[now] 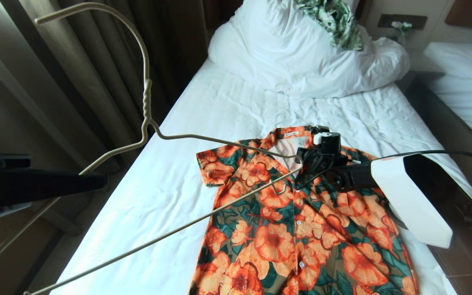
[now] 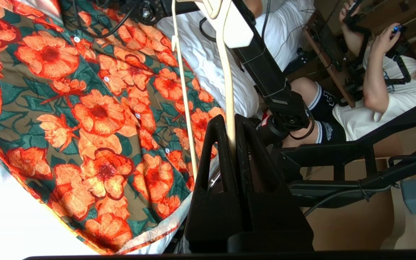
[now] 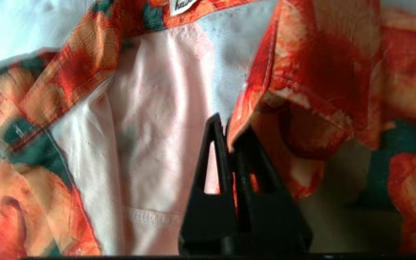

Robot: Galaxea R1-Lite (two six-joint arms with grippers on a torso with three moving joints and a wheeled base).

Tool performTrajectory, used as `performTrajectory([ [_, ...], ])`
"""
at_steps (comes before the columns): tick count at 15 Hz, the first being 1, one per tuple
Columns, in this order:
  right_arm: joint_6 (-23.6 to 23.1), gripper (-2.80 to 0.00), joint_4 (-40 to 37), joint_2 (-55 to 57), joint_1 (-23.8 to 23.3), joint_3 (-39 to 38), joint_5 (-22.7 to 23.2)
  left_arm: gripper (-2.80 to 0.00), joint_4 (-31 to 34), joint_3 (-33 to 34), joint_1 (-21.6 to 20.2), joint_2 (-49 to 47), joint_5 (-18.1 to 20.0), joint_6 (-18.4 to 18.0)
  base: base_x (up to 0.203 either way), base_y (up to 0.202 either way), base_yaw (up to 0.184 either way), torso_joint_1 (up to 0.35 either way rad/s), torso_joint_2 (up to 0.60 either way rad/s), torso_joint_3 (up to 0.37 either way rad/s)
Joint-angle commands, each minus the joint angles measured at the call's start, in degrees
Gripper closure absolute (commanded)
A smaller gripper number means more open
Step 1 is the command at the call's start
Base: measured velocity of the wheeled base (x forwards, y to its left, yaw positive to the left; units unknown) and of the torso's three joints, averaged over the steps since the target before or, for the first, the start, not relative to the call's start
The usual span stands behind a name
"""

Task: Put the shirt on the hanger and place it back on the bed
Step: Lift the shirt and hanger, then hook one side of the shirt onto the hanger

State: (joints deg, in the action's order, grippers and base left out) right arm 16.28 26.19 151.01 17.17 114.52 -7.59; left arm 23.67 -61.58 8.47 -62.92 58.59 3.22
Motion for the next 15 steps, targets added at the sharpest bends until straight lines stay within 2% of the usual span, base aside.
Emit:
performTrajectory([
  [1,0.49,0.00,-0.11,-3.01,0.03,-0.02,-0.02,0.00,0.14,0.88,-0.83,1.12,0.38,0.03,0.000,0.000,0.000,0.000,0.00,0.000],
  [6,2.56,0.00,-5.48,-14.77,0.70,-5.19,-0.09,0.00,0.14,1.20,-1.27,1.39,-0.22,0.03,0.000,0.000,0.000,0.000,0.00,0.000],
  [15,4.24,0.00,-7.86,-40.44,7.58,-28.87,2.04,0.00,0.14,-0.20,-1.01,0.87,-1.71,-0.14,0.000,0.000,0.000,0.000,0.00,0.000],
])
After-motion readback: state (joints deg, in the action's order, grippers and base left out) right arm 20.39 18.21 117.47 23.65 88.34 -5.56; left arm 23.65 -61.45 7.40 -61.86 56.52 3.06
